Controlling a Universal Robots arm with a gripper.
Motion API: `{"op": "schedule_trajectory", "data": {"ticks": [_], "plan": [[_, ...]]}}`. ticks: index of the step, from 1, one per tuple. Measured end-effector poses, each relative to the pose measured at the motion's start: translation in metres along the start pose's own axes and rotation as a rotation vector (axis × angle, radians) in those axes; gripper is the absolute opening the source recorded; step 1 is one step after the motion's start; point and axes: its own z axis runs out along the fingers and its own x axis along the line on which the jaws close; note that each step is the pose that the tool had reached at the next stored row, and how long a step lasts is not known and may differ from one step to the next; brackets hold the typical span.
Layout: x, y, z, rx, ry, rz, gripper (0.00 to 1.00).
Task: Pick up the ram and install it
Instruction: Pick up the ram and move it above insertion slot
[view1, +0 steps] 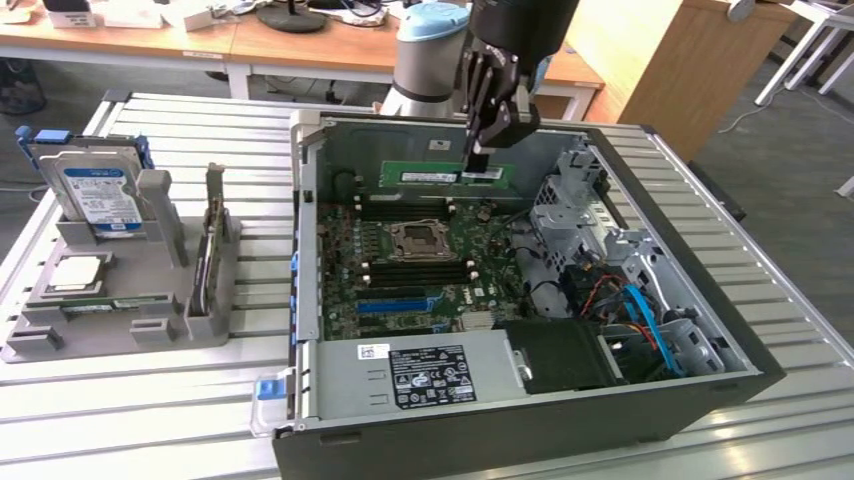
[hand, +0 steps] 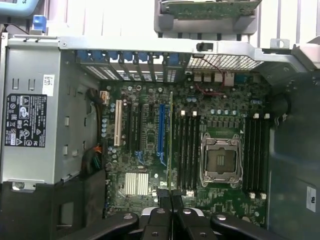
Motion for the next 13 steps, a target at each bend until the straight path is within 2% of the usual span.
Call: {"op": "schedule_trajectory", "data": {"ticks": [8, 13], "plan": [[-0.018, -0.0009, 0.0005, 0.0000, 0.0000, 0.000, 0.12], [-0.019, -0.0010, 0.0005, 0.0000, 0.0000, 0.000, 0.12]]}}
